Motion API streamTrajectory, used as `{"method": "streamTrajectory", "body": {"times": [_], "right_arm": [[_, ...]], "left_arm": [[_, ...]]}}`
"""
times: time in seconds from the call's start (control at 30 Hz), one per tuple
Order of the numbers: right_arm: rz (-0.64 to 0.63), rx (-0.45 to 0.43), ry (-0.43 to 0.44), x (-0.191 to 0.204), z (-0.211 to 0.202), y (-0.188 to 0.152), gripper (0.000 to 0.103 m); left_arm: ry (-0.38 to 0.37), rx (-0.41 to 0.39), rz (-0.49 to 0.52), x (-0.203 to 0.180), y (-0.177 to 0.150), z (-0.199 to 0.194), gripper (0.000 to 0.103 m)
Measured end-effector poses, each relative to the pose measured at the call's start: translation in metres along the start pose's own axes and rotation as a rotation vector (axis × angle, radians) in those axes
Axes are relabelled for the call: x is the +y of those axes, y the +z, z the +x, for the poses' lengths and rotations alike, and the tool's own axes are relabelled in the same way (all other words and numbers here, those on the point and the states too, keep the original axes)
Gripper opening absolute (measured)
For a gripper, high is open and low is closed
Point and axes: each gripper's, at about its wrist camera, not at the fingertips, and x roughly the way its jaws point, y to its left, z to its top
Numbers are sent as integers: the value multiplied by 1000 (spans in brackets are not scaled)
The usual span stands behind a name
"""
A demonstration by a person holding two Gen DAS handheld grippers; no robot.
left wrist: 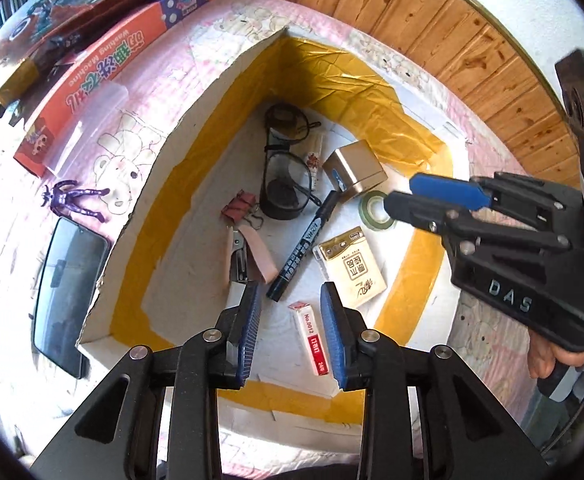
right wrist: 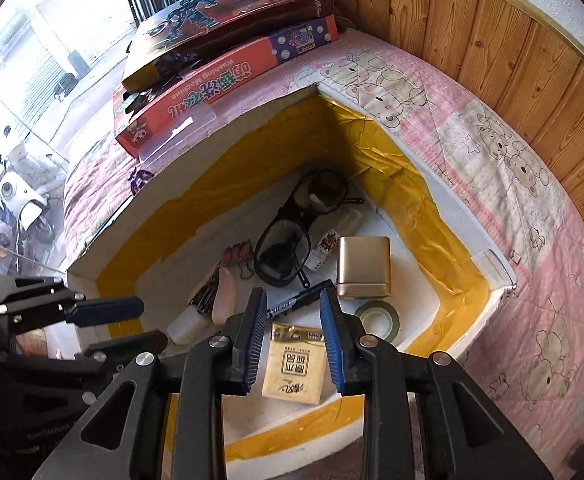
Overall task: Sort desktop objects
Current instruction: 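Withdraw both open tools upward from the box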
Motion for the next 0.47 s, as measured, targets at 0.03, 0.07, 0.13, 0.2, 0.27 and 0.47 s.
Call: {"method": "streamTrajectory", "body": {"times": [0.03,0.07,0.13,0.2,0.27,0.47], "right_arm": [[-20,-3,-10,5,-5,-7,31],[-39,-5,-17,10,-9,-14,31],[-81,-9,-36,20,-18,-28,33],[-122,-10,-58,29,-24,-42,34],[-148,-11,-72,38,-30,-53,35],[-156,-10,-76,53,-36,-74,36]], "left_arm": [[1,-3,6,-1,-2,-3,32],[1,-7,9,-2,-5,-6,32],[7,-18,13,-3,-11,-12,32],[12,-29,25,-4,-16,-17,36],[6,-44,35,-6,-22,-23,41],[7,-106,86,-15,-33,-41,45]]}}
